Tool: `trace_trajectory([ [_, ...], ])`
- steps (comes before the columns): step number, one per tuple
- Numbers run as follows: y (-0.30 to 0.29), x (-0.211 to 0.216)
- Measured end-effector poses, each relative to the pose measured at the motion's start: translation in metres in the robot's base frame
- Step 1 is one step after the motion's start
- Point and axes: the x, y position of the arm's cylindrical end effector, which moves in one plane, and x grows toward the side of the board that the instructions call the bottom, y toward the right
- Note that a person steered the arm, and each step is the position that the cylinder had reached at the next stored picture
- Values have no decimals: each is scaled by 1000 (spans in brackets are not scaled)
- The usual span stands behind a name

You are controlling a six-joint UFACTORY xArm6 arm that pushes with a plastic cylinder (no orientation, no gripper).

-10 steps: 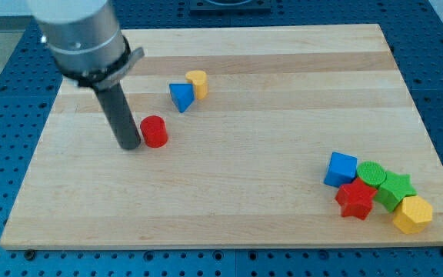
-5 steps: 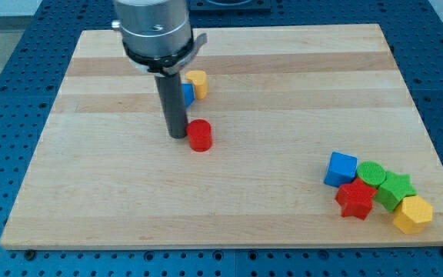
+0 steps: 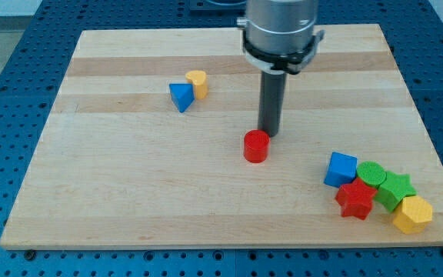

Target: Push the red circle into the blue cube

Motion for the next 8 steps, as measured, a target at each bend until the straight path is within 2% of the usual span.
trace_trajectory([
  [2,44,0],
  [5,-32,-11],
  [7,-86,26],
  [8,-86,26],
])
